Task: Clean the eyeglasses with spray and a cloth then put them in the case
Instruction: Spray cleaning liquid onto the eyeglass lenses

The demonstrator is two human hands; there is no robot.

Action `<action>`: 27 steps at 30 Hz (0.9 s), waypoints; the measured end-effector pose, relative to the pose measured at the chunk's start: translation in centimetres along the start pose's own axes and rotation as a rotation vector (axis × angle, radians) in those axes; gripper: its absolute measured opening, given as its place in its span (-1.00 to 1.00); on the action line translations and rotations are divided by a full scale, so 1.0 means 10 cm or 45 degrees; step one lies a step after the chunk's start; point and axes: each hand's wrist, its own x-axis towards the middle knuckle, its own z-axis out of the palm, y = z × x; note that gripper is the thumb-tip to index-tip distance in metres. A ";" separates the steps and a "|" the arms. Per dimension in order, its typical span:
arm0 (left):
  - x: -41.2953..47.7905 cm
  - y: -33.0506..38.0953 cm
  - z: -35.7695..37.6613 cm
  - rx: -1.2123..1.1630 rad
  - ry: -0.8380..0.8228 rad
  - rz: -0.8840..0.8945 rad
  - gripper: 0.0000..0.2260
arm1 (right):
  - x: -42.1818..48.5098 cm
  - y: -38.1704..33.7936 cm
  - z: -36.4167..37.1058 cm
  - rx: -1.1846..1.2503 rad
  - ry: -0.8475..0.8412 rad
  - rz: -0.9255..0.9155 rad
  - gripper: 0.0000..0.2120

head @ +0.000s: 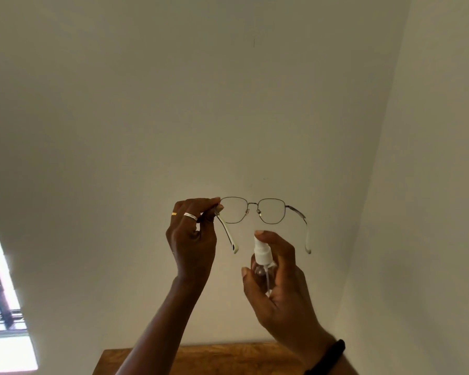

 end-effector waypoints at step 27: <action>0.05 -0.17 -0.13 0.043 -0.002 0.054 -0.83 | 0.22 -0.33 0.21 -0.164 -0.054 0.031 -0.38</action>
